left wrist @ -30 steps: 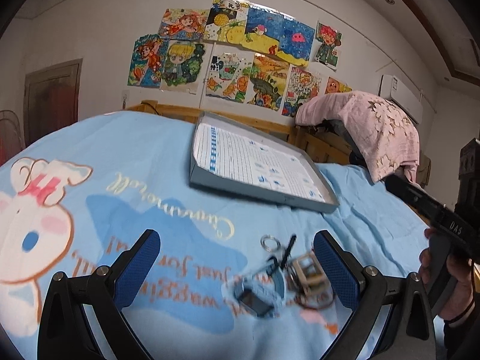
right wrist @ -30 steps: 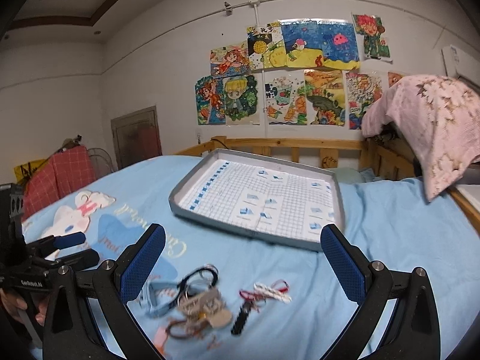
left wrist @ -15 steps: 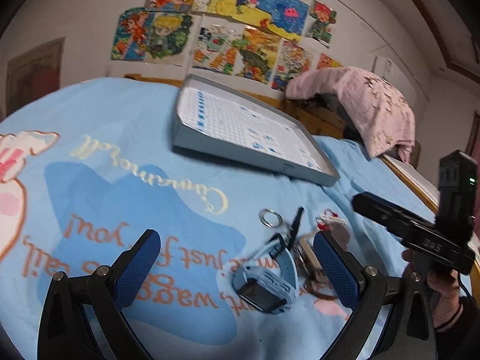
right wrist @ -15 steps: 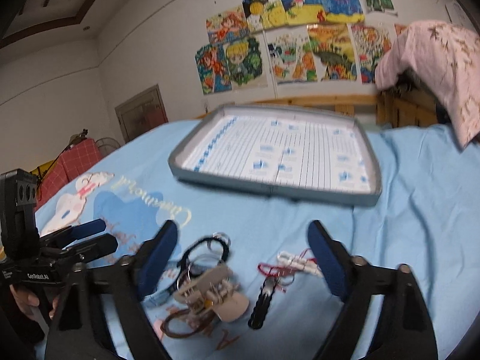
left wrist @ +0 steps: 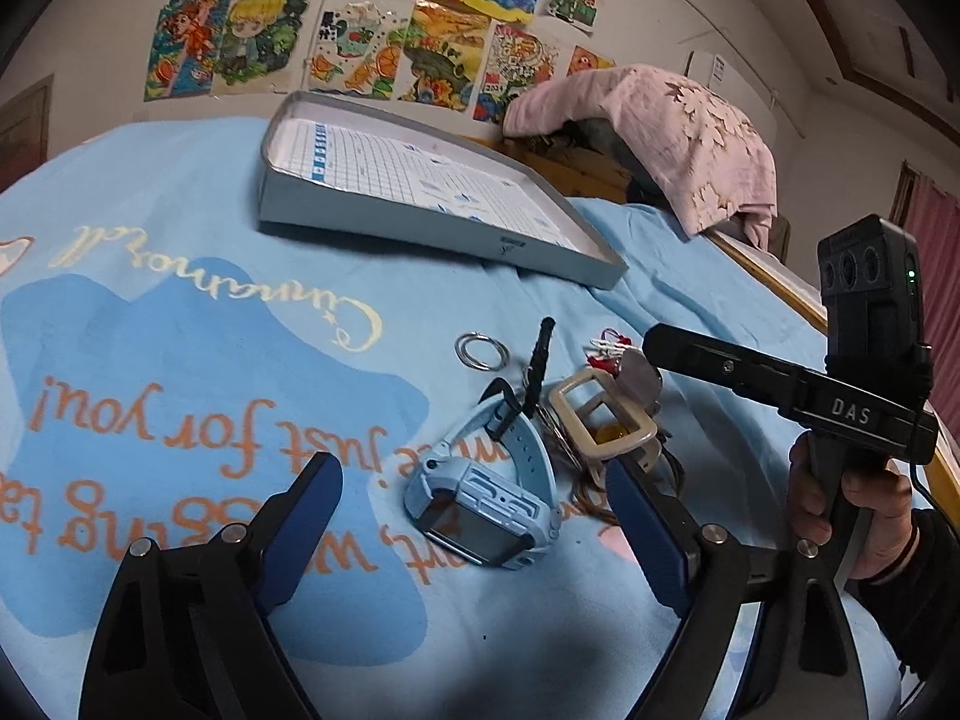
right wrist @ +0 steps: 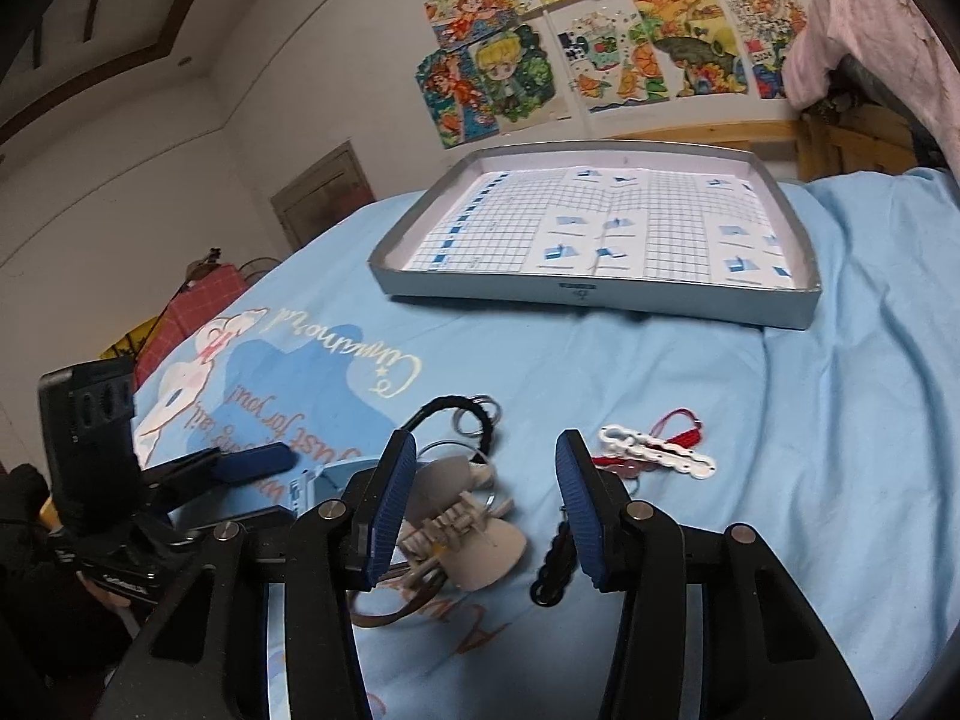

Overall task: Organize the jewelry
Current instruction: 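Grasp the blue smartwatch with the left tool while the right tool grasps the beige claw clip, then carry the smartwatch into the grey tray with the left tool while the right tool places the claw clip there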

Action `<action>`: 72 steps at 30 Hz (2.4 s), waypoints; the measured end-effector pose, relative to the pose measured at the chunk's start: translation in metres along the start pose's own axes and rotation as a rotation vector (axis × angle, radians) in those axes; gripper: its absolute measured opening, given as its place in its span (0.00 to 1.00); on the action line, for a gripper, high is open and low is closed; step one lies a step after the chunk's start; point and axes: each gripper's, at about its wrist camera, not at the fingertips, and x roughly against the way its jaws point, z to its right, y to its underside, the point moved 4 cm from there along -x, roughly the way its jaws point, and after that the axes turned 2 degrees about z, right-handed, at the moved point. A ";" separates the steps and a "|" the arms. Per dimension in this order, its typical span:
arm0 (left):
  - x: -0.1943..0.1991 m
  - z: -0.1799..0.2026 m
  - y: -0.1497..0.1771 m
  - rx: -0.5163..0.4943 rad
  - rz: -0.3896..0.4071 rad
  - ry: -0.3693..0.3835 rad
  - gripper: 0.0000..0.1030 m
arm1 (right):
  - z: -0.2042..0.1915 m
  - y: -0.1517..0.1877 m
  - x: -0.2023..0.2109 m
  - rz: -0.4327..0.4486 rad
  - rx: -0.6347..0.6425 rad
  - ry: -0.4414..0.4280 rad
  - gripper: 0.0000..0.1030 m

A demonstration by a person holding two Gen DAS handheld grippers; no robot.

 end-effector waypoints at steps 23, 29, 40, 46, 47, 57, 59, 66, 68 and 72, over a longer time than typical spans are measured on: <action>-0.025 -0.002 0.010 -0.001 -0.076 -0.005 0.55 | -0.010 0.013 -0.015 -0.091 0.024 0.020 0.25; -0.013 -0.001 0.008 0.000 -0.125 -0.040 0.55 | -0.009 0.011 -0.009 -0.075 0.029 0.054 0.05; 0.030 0.002 0.025 -0.044 -0.193 -0.071 0.55 | -0.015 0.009 0.003 -0.039 0.072 0.091 0.05; 0.043 -0.006 0.009 -0.021 -0.158 -0.113 0.55 | -0.018 0.006 0.007 -0.017 0.090 0.097 0.04; 0.043 -0.007 0.004 -0.016 -0.149 -0.120 0.55 | -0.018 0.005 0.008 -0.014 0.090 0.096 0.04; 0.057 -0.015 -0.025 -0.062 -0.059 -0.203 0.55 | -0.014 0.004 0.012 0.011 0.066 0.088 0.04; 0.062 -0.025 -0.030 -0.040 -0.038 -0.227 0.55 | -0.013 0.004 0.012 0.012 0.069 0.088 0.04; 0.056 -0.041 -0.048 0.027 0.027 -0.228 0.55 | -0.018 -0.006 0.006 0.022 0.093 0.092 0.04; 0.052 -0.041 -0.057 0.044 0.058 -0.219 0.55 | -0.017 -0.016 0.004 0.042 0.101 0.094 0.04; 0.043 -0.042 -0.079 0.069 0.113 -0.201 0.54 | -0.016 -0.037 -0.003 0.074 0.115 0.102 0.04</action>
